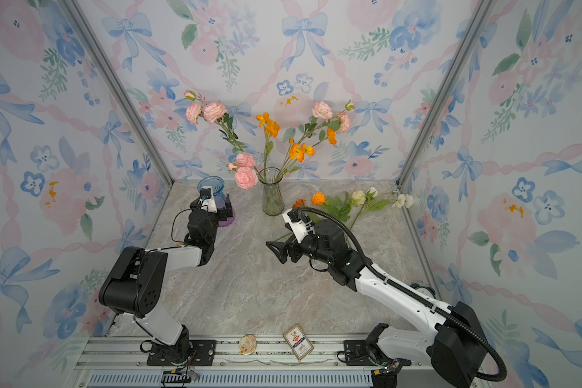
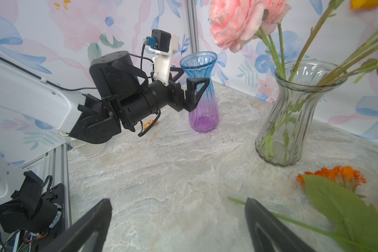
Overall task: Arrange flowers in a vase
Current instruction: Pick up the vase from the top-left of the table.
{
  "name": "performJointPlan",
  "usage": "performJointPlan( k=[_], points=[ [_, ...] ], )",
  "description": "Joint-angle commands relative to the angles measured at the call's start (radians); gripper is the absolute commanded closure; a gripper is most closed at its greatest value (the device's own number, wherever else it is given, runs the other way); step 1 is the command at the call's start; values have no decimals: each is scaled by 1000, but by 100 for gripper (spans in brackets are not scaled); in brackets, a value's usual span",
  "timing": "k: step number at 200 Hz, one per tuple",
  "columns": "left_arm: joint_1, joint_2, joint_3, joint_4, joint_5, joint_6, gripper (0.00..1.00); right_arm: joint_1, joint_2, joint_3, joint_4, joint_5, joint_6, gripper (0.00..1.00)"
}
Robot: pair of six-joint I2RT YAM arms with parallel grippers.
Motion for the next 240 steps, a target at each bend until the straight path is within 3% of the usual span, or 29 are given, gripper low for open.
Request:
performJointPlan(
  k=[1,83,124,178,201,240],
  points=[
    [23,50,44,30,21,-10,2,-35,43,8,85,-77,2,3],
    [71,255,172,144,200,-25,3,-114,160,-9,232,-191,75,3],
    [72,296,196,229,148,-12,7,-129,193,-6,256,-218,93,3],
    [77,268,187,249,202,11,33,-127,167,-11,239,-218,97,3],
    [77,210,156,249,239,0,48,-118,131,-19,218,-208,99,3],
    [69,53,52,248,272,-46,53,-73,18,-52,130,-144,73,3]
  ],
)
